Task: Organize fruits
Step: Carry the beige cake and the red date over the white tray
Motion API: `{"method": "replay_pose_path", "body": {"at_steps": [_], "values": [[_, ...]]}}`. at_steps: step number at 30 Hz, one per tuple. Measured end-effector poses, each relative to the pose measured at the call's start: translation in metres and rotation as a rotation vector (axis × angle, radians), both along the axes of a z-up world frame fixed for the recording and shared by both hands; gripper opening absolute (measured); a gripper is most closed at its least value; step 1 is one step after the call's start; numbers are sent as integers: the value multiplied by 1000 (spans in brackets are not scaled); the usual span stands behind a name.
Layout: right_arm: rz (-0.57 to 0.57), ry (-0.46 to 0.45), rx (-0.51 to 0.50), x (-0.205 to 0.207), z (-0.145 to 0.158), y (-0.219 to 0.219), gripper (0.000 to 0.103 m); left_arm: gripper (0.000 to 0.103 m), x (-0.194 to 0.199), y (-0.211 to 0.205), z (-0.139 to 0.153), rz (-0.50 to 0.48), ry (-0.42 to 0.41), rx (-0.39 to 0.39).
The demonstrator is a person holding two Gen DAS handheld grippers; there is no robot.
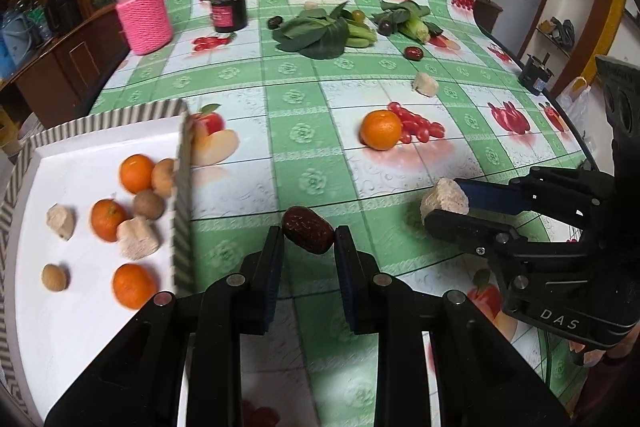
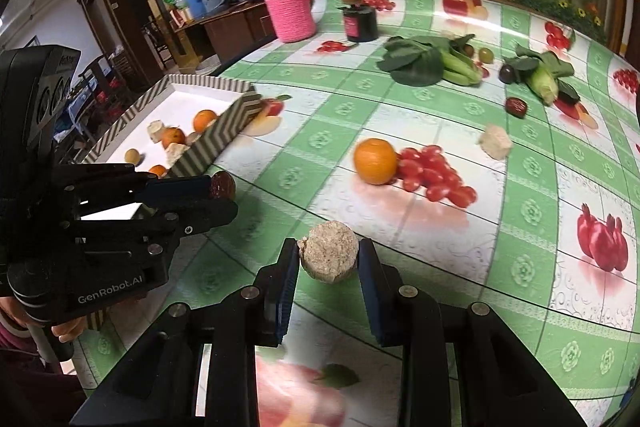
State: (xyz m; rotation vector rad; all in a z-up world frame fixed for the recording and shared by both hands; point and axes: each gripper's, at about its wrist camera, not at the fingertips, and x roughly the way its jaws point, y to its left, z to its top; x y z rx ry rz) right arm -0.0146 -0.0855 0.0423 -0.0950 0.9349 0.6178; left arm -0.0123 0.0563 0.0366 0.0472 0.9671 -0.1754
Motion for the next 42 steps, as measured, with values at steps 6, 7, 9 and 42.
{"method": "replay_pose_path", "body": {"at_steps": [6,7,9,42], "values": [[37,-14,-10,-9,6,21,31,23,-12,17,5,37,-24,10],[42,-15,-10,-11,6,24,31,23,-13,21,6,44,-26,12],[53,-19,-13,-13,8,31,31,23,-17,28,7,57,-31,13],[251,-56,-44,-38,20,129,30,23,-56,135,13,245,-32,-15]]}}
